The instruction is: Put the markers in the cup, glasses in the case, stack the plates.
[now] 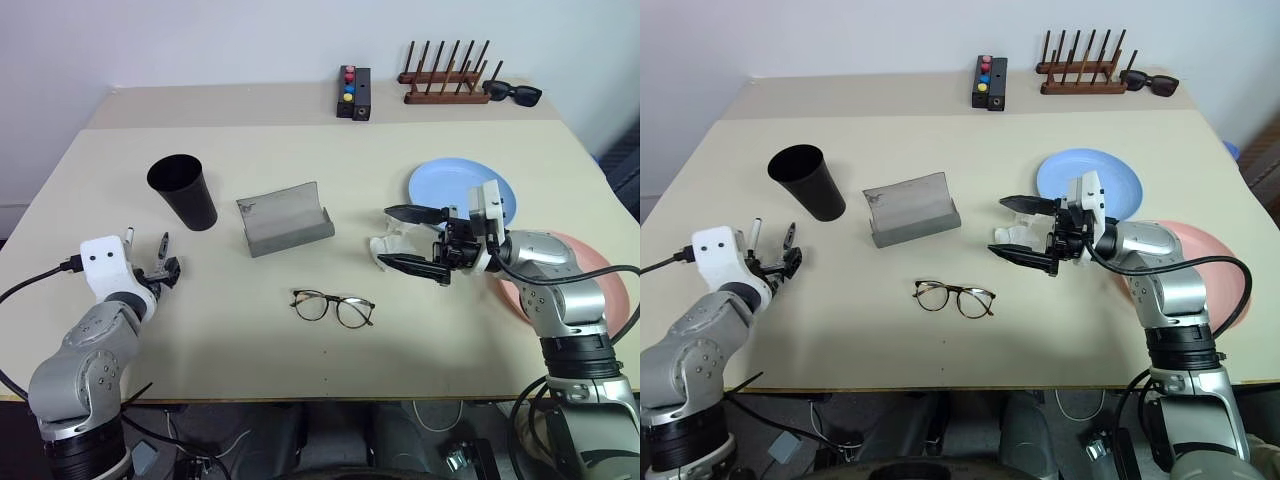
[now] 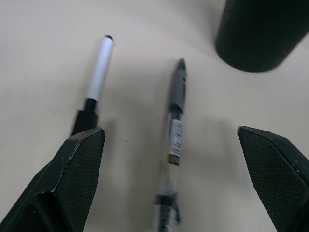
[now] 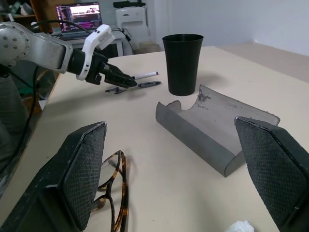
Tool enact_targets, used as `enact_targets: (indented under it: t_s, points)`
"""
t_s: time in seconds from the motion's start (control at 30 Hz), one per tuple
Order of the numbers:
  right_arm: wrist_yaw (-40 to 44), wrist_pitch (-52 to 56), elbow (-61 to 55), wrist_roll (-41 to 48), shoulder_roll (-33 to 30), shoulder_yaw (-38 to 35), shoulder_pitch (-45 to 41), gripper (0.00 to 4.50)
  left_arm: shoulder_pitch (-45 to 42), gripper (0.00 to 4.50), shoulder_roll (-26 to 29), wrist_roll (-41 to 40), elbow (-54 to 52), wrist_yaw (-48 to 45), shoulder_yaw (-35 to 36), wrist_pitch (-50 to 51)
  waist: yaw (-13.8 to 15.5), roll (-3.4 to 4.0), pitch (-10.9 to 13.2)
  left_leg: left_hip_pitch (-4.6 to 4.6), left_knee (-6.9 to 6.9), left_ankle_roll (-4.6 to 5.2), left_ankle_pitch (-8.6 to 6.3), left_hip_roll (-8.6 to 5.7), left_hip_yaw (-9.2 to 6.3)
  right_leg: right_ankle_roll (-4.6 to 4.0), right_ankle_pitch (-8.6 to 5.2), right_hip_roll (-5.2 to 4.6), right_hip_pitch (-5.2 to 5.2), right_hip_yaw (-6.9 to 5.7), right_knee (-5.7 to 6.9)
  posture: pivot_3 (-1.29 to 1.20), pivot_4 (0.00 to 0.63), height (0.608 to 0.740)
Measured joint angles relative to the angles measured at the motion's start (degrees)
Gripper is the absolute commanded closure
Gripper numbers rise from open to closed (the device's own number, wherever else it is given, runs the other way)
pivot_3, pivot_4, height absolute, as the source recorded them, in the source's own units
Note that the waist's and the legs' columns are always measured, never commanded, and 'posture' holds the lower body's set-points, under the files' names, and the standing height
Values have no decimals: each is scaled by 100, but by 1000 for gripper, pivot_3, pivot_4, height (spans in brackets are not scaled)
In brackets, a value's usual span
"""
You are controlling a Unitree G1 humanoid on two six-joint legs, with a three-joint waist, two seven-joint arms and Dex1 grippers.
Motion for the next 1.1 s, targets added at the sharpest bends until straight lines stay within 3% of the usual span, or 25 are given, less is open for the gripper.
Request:
enact_targets:
  t_s: [0.77,1.03,1.1]
  points:
    - [-16,-197,-4,-13,0,9,171,195,-531,0,-12,464,830,-144,-249,-25,-1,-2,0,0,0,-1,0,0,1,0,0,0,-2,-1,2,0,150,740]
    - [-50,-292,-4,-13,-1,8,214,133,-537,3815,0,574,834,-135,-250,-17,2,-2,-1,0,1,-1,0,0,1,0,0,0,-1,0,2,0,150,740]
    - [-56,-306,-4,-13,-1,8,244,133,-535,3815,-17,595,824,-132,-239,-16,1,-2,-1,0,1,-1,1,0,1,0,0,0,-1,-1,3,0,150,740]
